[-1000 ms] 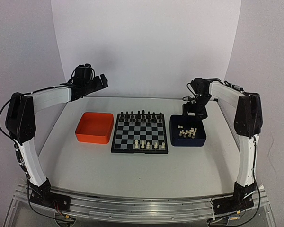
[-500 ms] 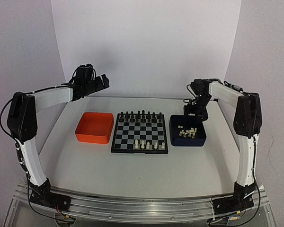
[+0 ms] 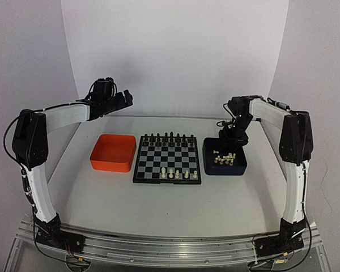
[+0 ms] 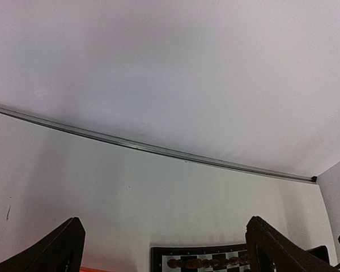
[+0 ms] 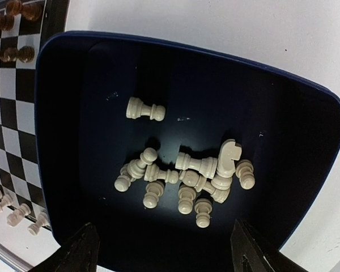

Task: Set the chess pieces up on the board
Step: Pick up the chess piece from the storage box.

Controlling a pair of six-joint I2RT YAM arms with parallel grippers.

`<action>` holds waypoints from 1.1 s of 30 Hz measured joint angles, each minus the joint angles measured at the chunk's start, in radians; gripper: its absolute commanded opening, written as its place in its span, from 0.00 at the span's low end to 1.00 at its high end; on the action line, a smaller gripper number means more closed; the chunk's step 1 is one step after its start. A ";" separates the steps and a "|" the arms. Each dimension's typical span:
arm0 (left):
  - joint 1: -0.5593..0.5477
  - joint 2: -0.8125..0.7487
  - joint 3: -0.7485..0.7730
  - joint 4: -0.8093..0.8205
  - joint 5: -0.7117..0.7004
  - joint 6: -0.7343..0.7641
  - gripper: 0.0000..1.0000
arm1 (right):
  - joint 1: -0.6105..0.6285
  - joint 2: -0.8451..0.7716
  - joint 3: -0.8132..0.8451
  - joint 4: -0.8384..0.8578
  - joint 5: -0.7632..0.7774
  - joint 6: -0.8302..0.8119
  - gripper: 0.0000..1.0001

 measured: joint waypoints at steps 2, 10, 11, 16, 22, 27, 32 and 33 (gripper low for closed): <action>0.000 0.012 0.008 -0.001 0.007 0.001 1.00 | 0.000 0.000 -0.010 -0.005 0.019 -0.080 0.73; 0.002 0.033 0.044 -0.003 0.031 0.002 1.00 | 0.000 0.002 -0.020 -0.031 0.118 -0.323 0.59; 0.003 0.034 0.046 -0.003 0.035 0.002 1.00 | 0.000 0.004 -0.018 -0.033 0.126 -0.346 0.59; 0.003 0.035 0.055 -0.012 0.057 0.002 1.00 | 0.000 0.022 -0.001 -0.041 0.147 -0.458 0.54; 0.003 0.036 0.061 -0.035 0.086 0.002 1.00 | 0.000 0.032 0.008 -0.065 0.153 -0.593 0.43; 0.003 0.044 0.076 -0.058 0.107 0.003 1.00 | 0.000 0.039 0.015 -0.074 0.159 -0.664 0.41; 0.003 0.044 0.080 -0.061 0.121 0.002 1.00 | 0.000 0.054 0.016 -0.077 0.158 -0.703 0.41; 0.003 0.044 0.080 -0.061 0.122 0.002 1.00 | 0.000 0.055 0.016 -0.077 0.156 -0.707 0.41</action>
